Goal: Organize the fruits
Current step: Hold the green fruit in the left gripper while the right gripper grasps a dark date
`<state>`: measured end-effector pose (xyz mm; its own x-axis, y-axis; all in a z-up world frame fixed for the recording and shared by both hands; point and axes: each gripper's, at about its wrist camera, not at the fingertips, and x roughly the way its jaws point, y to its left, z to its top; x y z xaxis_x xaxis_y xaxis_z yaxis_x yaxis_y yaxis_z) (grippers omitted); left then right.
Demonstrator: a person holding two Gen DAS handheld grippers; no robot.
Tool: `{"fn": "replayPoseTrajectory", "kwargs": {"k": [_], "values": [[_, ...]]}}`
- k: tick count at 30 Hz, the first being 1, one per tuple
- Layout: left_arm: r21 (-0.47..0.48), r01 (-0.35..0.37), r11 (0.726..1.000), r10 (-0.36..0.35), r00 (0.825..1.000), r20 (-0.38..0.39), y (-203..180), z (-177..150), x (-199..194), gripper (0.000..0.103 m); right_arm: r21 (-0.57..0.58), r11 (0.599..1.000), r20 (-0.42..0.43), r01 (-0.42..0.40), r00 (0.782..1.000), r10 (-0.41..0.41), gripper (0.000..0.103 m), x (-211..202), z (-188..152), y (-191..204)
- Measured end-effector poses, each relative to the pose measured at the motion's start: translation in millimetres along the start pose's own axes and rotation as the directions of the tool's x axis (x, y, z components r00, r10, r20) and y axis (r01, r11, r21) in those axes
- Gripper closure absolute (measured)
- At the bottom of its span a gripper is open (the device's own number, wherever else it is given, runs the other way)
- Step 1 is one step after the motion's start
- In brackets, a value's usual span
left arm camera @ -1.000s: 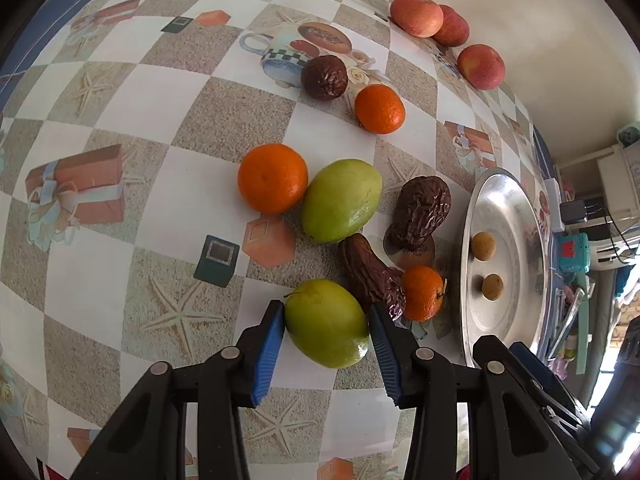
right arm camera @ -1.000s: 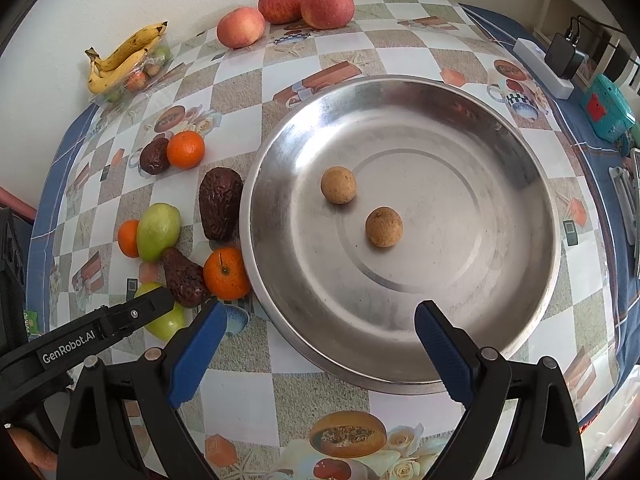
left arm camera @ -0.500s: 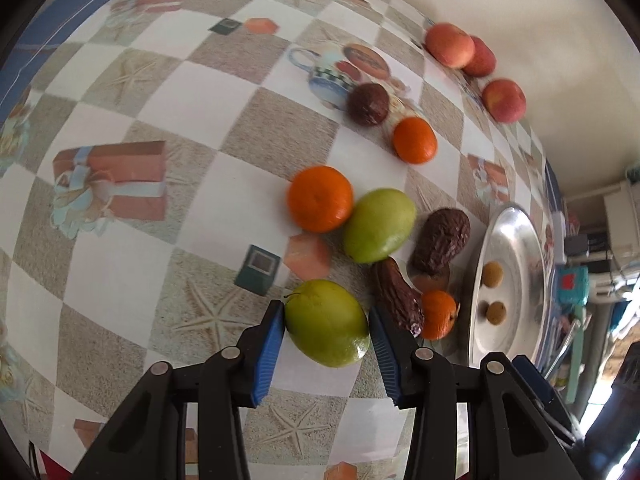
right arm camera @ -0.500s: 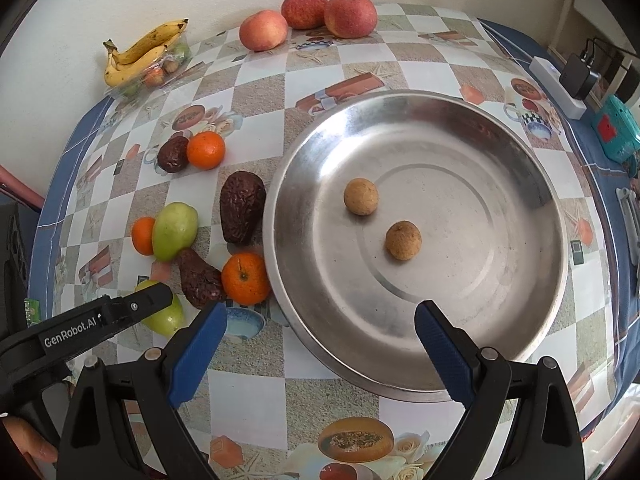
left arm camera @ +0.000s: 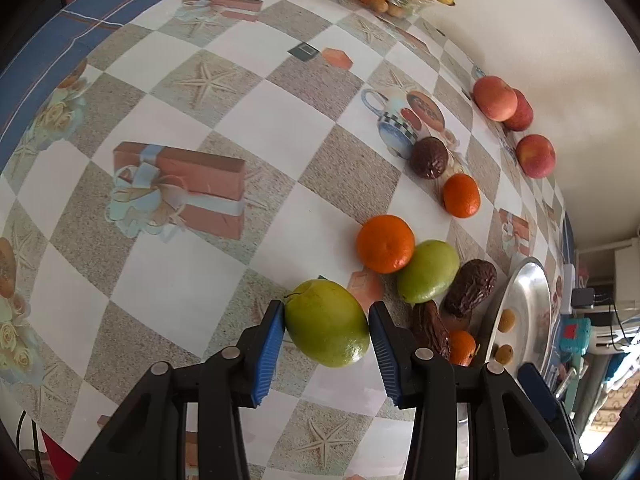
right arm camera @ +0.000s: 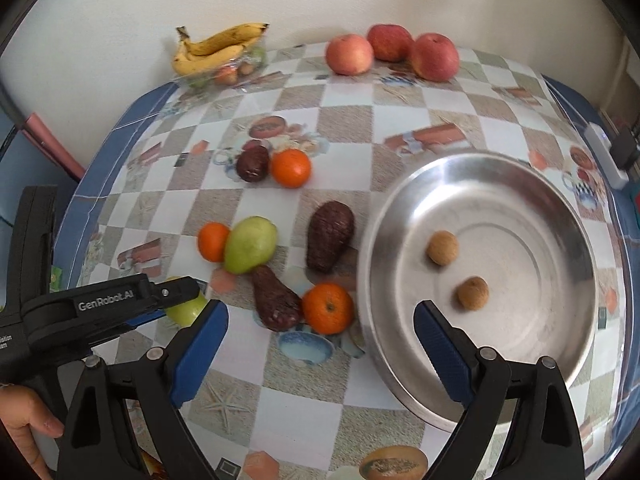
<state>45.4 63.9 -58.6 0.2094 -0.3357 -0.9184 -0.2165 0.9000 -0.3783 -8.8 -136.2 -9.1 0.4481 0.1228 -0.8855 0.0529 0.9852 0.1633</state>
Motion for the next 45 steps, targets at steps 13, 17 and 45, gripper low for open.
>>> {"fn": "replayPoseTrajectory", "kwargs": {"k": [13, 17, 45], "values": [[-0.024, -0.019, 1.000, 0.019, 1.000, -0.004, 4.0, 1.2, 0.0, 0.057, -0.216, 0.974, -0.131, 0.064, 0.987, -0.094, 0.052, 51.0, -8.4, 51.5], [-0.019, -0.034, 0.999, 0.034, 0.999, 0.002, 3.1, 1.6, 0.3, 0.057, -0.271, 0.958, -0.127, 0.097, 0.983, -0.135, 0.056, 57.5, -9.7, 61.2], [0.032, -0.038, 0.999, 0.035, 0.995, 0.095, -5.9, 6.0, -14.0, 0.057, -0.063, 0.996, -0.058, -0.060, 0.997, 0.056, 0.072, 25.7, 5.8, 37.3]]}}
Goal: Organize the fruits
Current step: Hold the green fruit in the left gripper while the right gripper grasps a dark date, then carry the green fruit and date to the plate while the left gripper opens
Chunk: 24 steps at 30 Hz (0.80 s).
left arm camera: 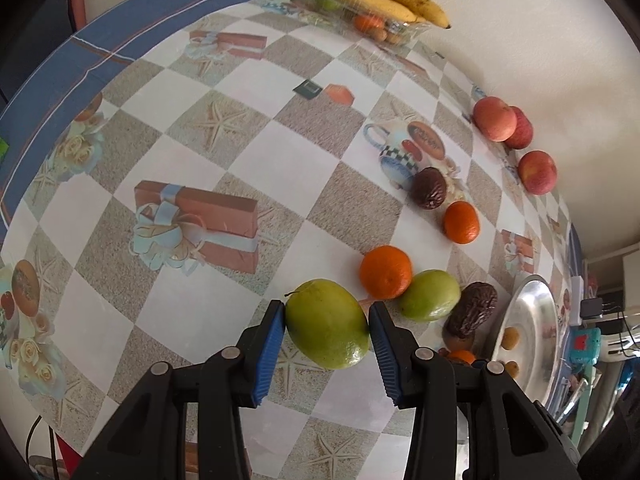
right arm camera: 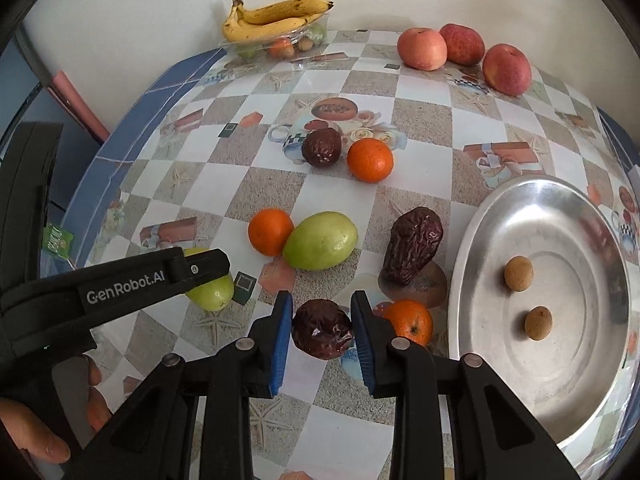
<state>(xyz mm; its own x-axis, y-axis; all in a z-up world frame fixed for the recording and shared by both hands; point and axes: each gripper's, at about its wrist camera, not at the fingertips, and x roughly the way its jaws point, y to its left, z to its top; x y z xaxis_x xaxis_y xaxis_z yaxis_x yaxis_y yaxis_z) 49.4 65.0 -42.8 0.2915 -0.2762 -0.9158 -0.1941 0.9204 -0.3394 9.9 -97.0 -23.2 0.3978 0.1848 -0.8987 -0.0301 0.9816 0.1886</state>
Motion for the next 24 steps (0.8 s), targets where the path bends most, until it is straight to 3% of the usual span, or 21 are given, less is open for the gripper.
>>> {"fn": "replayPoseTrajectory", "kwargs": {"k": [8, 16, 24], "values": [[0.000, 0.020, 1.000, -0.020, 1.000, 0.003, 1.3, -2.7, -4.8, 0.057, 0.044, 0.999, 0.036, -0.021, 0.999, 0.020, 0.072, -13.8, 0.5, -10.2], [0.022, 0.050, 0.999, -0.050, 0.999, 0.005, -4.4, -5.1, -8.0, 0.057, 0.092, 0.996, 0.029, 0.021, 0.999, -0.024, 0.072, -18.1, -3.0, -27.7], [0.120, 0.068, 0.991, -0.071, 0.997, 0.028, -28.3, -10.1, -13.1, 0.057, 0.155, 0.988, 0.061, 0.022, 0.998, -0.031, 0.072, -31.5, -1.8, -48.1]]}}
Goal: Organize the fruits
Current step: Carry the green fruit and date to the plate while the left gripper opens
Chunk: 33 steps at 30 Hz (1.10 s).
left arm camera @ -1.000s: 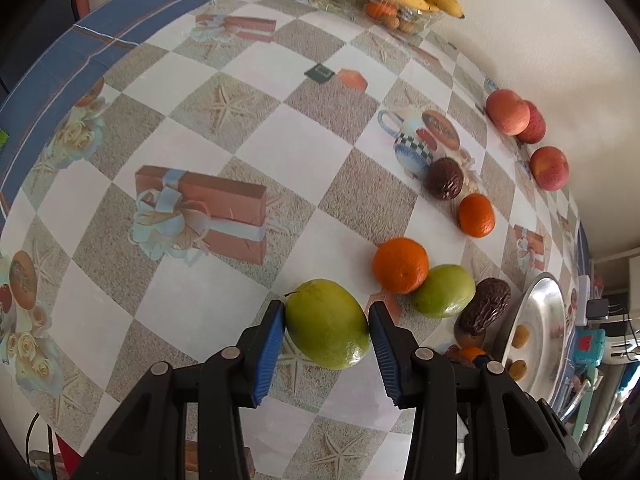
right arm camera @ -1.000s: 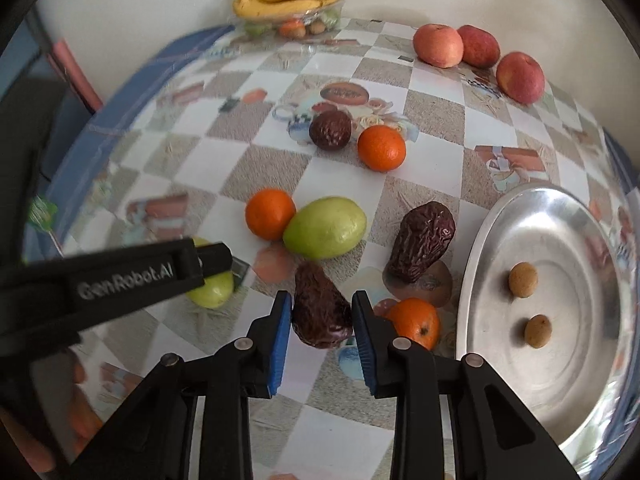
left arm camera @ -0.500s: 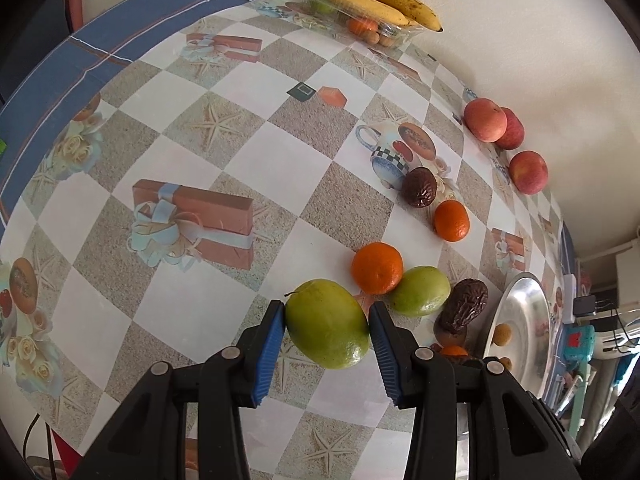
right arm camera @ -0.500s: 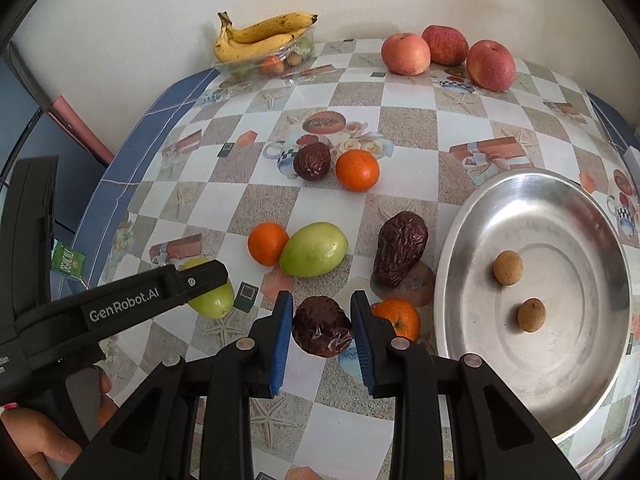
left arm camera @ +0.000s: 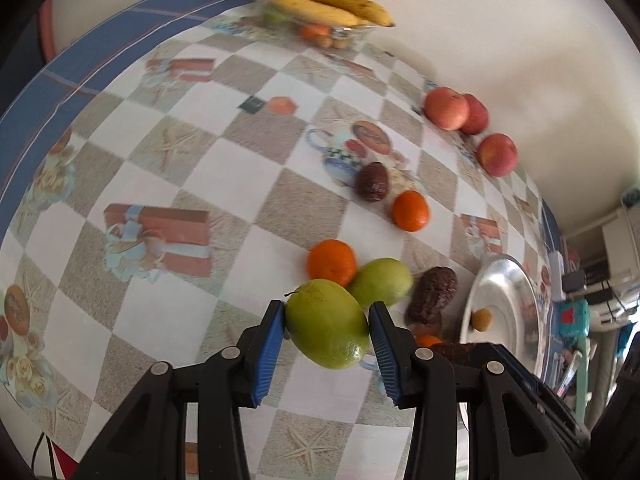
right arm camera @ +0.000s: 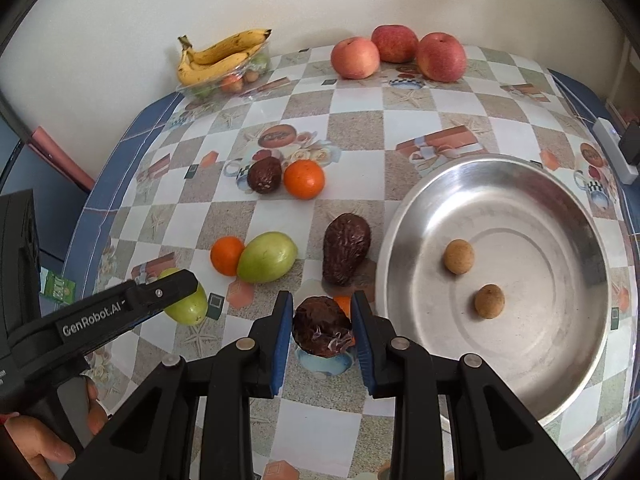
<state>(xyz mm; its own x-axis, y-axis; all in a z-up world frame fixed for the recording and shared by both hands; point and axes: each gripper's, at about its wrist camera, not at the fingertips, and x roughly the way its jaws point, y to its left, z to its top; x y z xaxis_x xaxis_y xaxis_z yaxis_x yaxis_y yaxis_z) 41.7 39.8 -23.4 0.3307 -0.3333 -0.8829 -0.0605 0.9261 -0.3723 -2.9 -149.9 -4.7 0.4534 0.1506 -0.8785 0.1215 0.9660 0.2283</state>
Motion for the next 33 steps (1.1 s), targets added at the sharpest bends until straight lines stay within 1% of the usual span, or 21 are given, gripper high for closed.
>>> {"fn": "replayPoseTrajectory", "kwargs": {"k": [7, 12, 15, 19, 21, 22, 25, 27, 29, 30, 33], "values": [[0.108, 0.014, 0.994, -0.017, 1.000, 0.025, -26.7, -5.5, -3.0, 0.057, 0.081, 0.996, 0.019, 0.027, 0.999, -0.028, 0.072, -10.2, 2.7, -21.9], [0.175, 0.039, 0.984, -0.045, 0.999, 0.029, -44.5, -11.2, -3.2, 0.057, 0.148, 0.989, 0.036, 0.018, 0.999, -0.023, 0.072, -18.9, 2.6, -40.0], [0.198, 0.040, 0.979, -0.048, 0.998, 0.034, -50.1, -13.0, -3.9, 0.057, 0.187, 0.981, 0.046, 0.045, 0.997, -0.054, 0.072, -24.0, 2.3, -52.2], [0.212, 0.047, 0.976, -0.055, 0.998, 0.033, -53.9, -13.9, -3.2, 0.057, 0.236, 0.971, 0.055, 0.037, 0.997, -0.051, 0.072, -29.0, 1.3, -67.1], [0.228, 0.055, 0.972, -0.064, 0.997, 0.031, -58.1, -15.5, -2.8, 0.057, 0.265, 0.963, 0.058, 0.057, 0.996, -0.075, 0.072, -32.1, 0.3, -75.1], [0.238, 0.059, 0.969, -0.068, 0.997, 0.031, -61.0, -16.9, -2.9, 0.057, 0.278, 0.957, 0.054, 0.081, 0.994, -0.100, 0.072, -33.6, -0.5, -79.9], [0.301, 0.073, 0.951, -0.087, 0.996, 0.034, -76.9, -24.2, -3.3, 0.057, 0.328, 0.937, 0.042, 0.120, 0.989, -0.141, 0.072, -36.8, -2.7, -96.0], [0.356, 0.093, 0.930, -0.111, 0.993, 0.030, -91.6, -31.1, -3.4, 0.057, 0.362, 0.922, 0.038, 0.138, 0.986, -0.163, 0.072, -39.3, -5.5, -106.8], [0.415, 0.117, 0.902, -0.139, 0.990, 0.023, -107.9, -39.1, -3.4, 0.057, 0.391, 0.904, 0.035, 0.173, 0.979, -0.203, 0.072, -44.0, -8.1, -116.3], [0.452, 0.125, 0.883, -0.151, 0.988, 0.021, -117.9, -44.8, -3.0, 0.057, 0.404, 0.897, 0.037, 0.182, 0.976, -0.215, 0.072, -46.3, -9.1, -120.4], [0.529, 0.142, 0.837, -0.174, 0.985, 0.011, -141.7, -59.7, 0.4, 0.057, 0.445, 0.876, 0.051, 0.189, 0.971, -0.235, 0.072, -53.9, -12.9, -131.6]]}}
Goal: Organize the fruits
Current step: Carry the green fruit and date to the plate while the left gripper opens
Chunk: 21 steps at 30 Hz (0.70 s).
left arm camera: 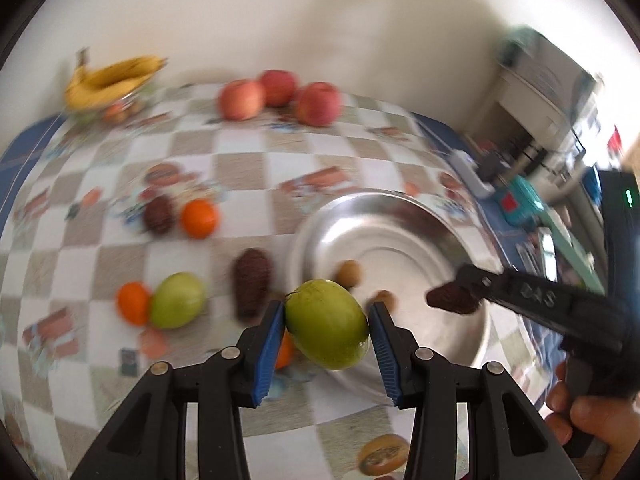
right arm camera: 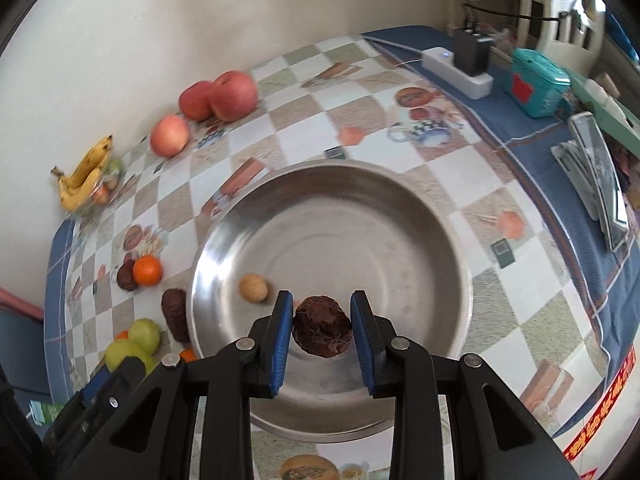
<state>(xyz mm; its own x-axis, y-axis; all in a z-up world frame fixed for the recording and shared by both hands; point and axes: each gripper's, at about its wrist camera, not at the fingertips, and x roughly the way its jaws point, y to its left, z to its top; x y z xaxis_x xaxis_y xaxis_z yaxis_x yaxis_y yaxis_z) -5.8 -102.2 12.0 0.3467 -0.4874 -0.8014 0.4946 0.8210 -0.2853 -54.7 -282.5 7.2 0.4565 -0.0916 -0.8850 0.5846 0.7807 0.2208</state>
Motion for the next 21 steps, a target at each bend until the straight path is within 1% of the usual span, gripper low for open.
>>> {"fn": "replayPoseTrajectory", "kwargs": {"k": [3, 7, 8, 10, 11, 12, 14, 16, 18, 19, 21], "values": [[0.058, 0.017, 0.998, -0.016, 1.000, -0.017, -19.2, -2.4, 10.6, 0.057, 0.025, 1.000, 0.016, 0.014, 1.000, -0.015, 0.072, -3.2, 2.4, -7.2], [0.110, 0.010, 0.994, -0.003, 0.998, -0.057, -32.8, -8.4, 21.0, 0.056, 0.029, 0.999, 0.014, 0.013, 1.000, -0.013, 0.071, -2.9, 2.6, -8.8], [0.111, 0.008, 0.994, -0.002, 0.998, -0.056, -33.1, -8.9, 21.2, 0.055, 0.028, 0.999, 0.011, 0.017, 1.000, -0.017, 0.071, -2.2, 2.6, -8.6], [0.100, 0.007, 0.995, -0.002, 0.999, -0.044, -30.1, -8.1, 18.5, 0.049, 0.022, 1.000, 0.000, 0.015, 1.000, -0.015, 0.071, -0.8, 2.0, -7.5], [0.092, 0.006, 0.996, -0.002, 0.999, -0.037, -28.1, -7.4, 17.0, 0.042, 0.021, 1.000, -0.002, 0.010, 1.000, -0.010, 0.071, -0.5, 2.3, -7.4], [0.085, 0.005, 0.996, -0.002, 0.999, -0.034, -26.1, -7.1, 16.4, 0.039, 0.018, 1.000, -0.003, 0.009, 1.000, -0.009, 0.071, -0.1, 2.5, -7.0], [0.069, 0.003, 0.998, -0.001, 0.999, -0.034, -22.6, -6.6, 15.7, 0.039, 0.011, 1.000, -0.006, 0.015, 1.000, -0.015, 0.069, 0.4, 2.3, -5.7], [0.051, -0.008, 0.999, 0.010, 0.999, -0.043, -18.5, -6.0, 16.5, 0.035, 0.008, 1.000, -0.011, 0.018, 1.000, -0.018, 0.063, 1.3, 1.2, -4.6], [0.029, -0.024, 0.999, 0.026, 0.998, -0.054, -12.9, -5.2, 17.8, 0.026, 0.005, 1.000, -0.019, 0.022, 1.000, -0.021, 0.053, 2.6, 0.3, -3.6], [0.017, -0.039, 0.999, 0.040, 0.997, -0.060, -9.4, -4.8, 18.2, 0.024, 0.000, 1.000, -0.024, 0.025, 0.999, -0.025, 0.051, 3.8, 0.0, -3.0], [0.001, -0.078, 0.997, 0.078, 0.995, -0.067, -3.1, -3.8, 18.4, 0.017, -0.013, 0.999, -0.032, 0.033, 0.999, -0.033, 0.039, 5.2, -0.7, -1.2]]}}
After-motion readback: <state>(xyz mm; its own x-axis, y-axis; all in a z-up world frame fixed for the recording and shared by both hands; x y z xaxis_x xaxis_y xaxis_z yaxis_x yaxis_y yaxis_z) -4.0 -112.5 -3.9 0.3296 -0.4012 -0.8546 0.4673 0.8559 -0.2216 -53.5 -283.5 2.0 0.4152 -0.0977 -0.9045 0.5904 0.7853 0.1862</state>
